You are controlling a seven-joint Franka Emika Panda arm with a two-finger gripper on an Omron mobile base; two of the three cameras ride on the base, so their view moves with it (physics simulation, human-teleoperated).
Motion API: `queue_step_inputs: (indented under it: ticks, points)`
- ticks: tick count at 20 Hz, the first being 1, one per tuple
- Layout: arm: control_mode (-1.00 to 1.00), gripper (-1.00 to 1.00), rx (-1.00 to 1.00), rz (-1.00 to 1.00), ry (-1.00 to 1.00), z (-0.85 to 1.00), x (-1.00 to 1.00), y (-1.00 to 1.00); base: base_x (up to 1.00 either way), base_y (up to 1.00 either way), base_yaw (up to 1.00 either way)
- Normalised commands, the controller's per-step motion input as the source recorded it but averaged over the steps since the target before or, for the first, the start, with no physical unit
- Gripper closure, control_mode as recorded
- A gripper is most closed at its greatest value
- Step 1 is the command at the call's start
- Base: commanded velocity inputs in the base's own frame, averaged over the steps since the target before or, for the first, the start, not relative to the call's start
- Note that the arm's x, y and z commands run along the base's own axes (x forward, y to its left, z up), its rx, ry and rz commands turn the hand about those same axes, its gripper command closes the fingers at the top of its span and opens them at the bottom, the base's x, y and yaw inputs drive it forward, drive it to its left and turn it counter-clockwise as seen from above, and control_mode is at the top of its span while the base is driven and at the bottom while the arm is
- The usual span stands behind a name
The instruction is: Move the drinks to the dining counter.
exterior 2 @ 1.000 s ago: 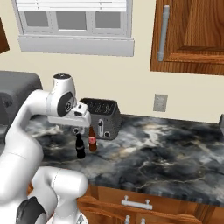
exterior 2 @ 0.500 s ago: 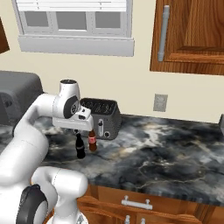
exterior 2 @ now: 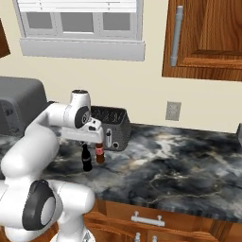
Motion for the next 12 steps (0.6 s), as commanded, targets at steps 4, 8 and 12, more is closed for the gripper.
queue_step_inputs:
  ticks: [4,8,12]
  points:
    - [-1.00,-1.00,0.00,0.00,0.00,-0.35,0.24,0.00,0.00,0.00,0.00]
    - [-1.00,-1.00,0.00,0.00,0.00,-0.27,0.29,0.00,0.00,0.00,0.00]
    - [-1.00,-1.00,0.00,0.00,0.00,-0.12,0.22,0.00,0.00,0.00,0.00]
